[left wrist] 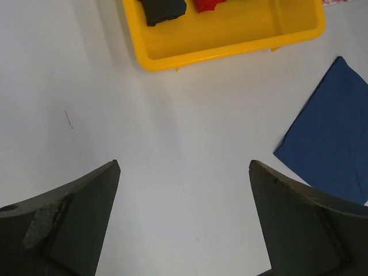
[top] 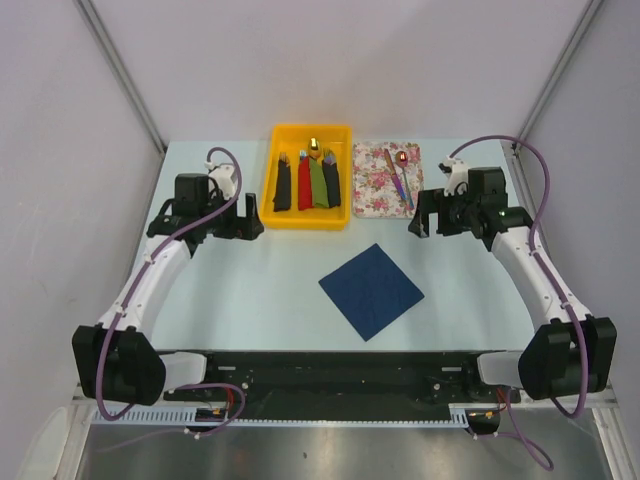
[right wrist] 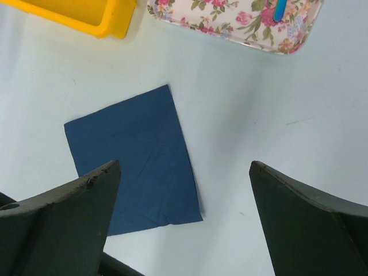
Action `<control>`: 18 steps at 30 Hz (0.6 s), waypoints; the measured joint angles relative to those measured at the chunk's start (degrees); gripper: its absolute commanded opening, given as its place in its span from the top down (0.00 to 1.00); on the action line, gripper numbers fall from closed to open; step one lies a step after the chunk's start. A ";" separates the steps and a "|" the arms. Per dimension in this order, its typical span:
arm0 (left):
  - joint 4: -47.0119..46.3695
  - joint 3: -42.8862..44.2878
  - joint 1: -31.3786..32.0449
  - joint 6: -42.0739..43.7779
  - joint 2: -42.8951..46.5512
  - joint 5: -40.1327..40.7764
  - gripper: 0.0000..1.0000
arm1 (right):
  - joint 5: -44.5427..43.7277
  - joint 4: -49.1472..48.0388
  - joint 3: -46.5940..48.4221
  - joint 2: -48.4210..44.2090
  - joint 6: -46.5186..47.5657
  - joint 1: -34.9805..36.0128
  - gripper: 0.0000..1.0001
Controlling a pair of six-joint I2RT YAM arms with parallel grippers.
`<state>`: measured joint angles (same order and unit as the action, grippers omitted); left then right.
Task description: Place the utensils on the paper napkin and roll it up
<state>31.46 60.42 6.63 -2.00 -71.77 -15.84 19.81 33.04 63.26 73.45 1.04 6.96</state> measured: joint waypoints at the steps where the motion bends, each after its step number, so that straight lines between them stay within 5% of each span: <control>1: -0.09 0.00 0.00 0.11 0.09 0.04 0.00 | 0.07 -0.44 0.22 0.72 0.00 0.00 0.00; 18: -2.49 3.15 0.00 2.03 1.99 8.20 0.00 | 0.07 -4.81 24.24 26.49 -0.17 1.18 0.00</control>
<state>28.97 63.57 6.63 0.03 -69.78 -7.64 19.88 28.23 87.50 99.94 0.86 8.14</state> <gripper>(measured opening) 0.996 0.994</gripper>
